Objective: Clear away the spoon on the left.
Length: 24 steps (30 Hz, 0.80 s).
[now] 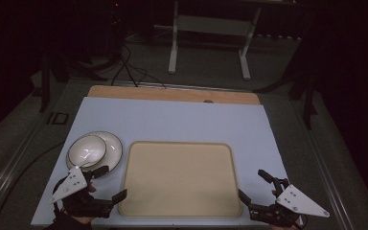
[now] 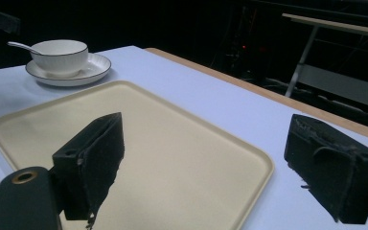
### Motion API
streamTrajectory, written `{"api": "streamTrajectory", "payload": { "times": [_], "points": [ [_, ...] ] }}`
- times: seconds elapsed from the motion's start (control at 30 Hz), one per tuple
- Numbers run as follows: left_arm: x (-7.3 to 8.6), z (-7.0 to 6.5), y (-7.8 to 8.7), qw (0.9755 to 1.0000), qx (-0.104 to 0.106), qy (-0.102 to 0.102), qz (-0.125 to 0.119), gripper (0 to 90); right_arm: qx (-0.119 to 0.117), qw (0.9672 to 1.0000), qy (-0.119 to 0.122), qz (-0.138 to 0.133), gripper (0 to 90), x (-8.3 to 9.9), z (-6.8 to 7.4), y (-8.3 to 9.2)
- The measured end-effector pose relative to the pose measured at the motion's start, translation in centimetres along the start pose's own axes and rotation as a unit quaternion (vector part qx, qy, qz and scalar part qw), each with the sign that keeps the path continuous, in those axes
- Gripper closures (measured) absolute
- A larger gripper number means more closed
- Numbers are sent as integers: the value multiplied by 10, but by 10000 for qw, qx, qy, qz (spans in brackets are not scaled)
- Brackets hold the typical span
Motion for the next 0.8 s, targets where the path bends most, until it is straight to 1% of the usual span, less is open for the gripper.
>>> {"api": "streamTrajectory", "payload": {
  "times": [0.1, 0.17, 0.2, 0.23, 0.27, 0.33, 0.4, 0.47, 0.53, 0.57, 0.63, 0.67, 0.73, 0.77, 0.8],
  "points": [
    [1, -2, -3, 9999, 53, -53, 122, 12, -15, 10000, 1, 24, 137, 1, 0, -1],
    [1, -4, -5, 9998, 44, -117, 179, 13, -2, 10000, -14, 28, 136, 1, 0, 0],
    [0, -4, -5, 9997, 68, -110, 189, 13, -2, 10000, -12, 16, 137, 1, 0, 0],
    [0, -5, -6, 9997, 23, -143, 196, 13, 0, 10000, -9, 14, 137, 1, 0, 1],
    [0, -6, -6, 9996, 43, -181, 233, 13, -28, 10000, -21, -24, 136, 0, 0, 2],
    [0, -7, -7, 9996, 51, -169, 242, 13, -36, 10000, -31, -38, 136, 0, 0, 2],
    [-2, -10, -7, 9993, 138, -184, 290, 13, -63, 10000, -29, -38, 135, 0, 0, 2],
    [-4, -13, -8, 9990, 238, -151, 345, 14, -69, 10000, -23, -7, 135, 1, 0, 1],
    [-6, -17, -9, 9987, 321, -135, 371, 15, -65, 10000, 0, -30, 135, 0, 1, 2],
    [-8, -18, -9, 9985, 371, -153, 379, 16, -67, 10000, -3, -43, 135, 0, 2, 2],
    [-11, -23, -8, 9981, 378, -238, 413, 16, -72, 10000, 40, -49, 135, -1, 3, 3],
    [-13, -25, -7, 9978, 419, -273, 438, 16, -72, 10000, 40, -49, 135, -1, 3, 3],
    [-18, -29, -6, 9975, 407, -348, 468, 16, -61, 10000, 63, -42, 135, -1, 4, 2],
    [-23, -31, -4, 9974, 436, -387, 435, 16, -61, 10000, 50, -27, 131, -1, 4, 2],
    [-23, -31, -4, 9974, 436, -387, 435, 16, -84, 10000, 29, -37, 130, -1, 4, 1]
  ]
}}
Point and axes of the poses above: each handheld gripper's, and its own axes: y roughly backward along the jaws, x roughly out of its underside, z roughly to its left, the point moved 3 cm from there along -y, roughly forward along the jaws, and after that the axes turned 3 degrees about z, right-handed, at the moved point
